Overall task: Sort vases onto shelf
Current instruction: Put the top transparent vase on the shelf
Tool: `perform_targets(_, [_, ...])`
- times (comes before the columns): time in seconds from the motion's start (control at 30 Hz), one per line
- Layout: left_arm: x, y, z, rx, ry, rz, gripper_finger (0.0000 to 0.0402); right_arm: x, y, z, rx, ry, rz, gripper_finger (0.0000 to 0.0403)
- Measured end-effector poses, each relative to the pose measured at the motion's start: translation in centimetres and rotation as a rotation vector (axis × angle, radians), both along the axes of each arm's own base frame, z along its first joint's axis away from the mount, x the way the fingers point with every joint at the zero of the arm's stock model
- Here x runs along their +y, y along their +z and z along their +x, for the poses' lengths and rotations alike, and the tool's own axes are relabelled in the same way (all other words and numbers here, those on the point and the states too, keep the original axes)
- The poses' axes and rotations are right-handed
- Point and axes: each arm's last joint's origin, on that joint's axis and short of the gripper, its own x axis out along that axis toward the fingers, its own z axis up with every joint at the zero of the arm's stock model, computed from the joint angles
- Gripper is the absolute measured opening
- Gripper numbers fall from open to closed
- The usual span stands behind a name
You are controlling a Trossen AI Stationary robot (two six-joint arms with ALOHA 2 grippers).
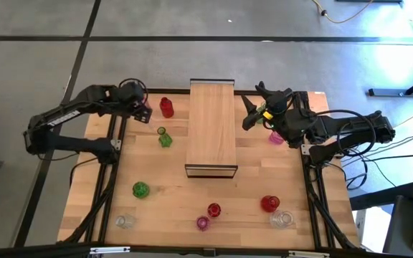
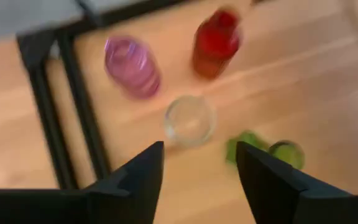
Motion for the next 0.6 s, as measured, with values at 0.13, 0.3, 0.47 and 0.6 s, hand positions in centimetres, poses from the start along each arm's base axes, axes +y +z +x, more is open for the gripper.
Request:
perform_targets(0.13, [1.6, -0.9, 0.7, 0.014, 0.006, -0.091, 0.0217, 0.0, 0.0, 0.0, 0.000, 0.001, 0.000, 0.0253])
perform_targets(0.3, [3.2, -2.2, 1.2, 0.071, -0.006, -0.206, 0.0219, 0.0, 0.1, -0.1, -0.002, 0.008, 0.001, 0.0253])
perform_targets(0.47, [4.0, -2.9, 1.4, 0.128, -0.003, -0.226, 0.0219, 0.0, 0.1, -0.1, -0.003, 0.011, 0.001, 0.0253])
perform_targets(0.6, [4.8, -3.3, 1.4, 0.146, 0.013, -0.235, 0.0219, 0.1, 0.1, 0.0, -0.003, 0.043, 0.003, 0.0253])
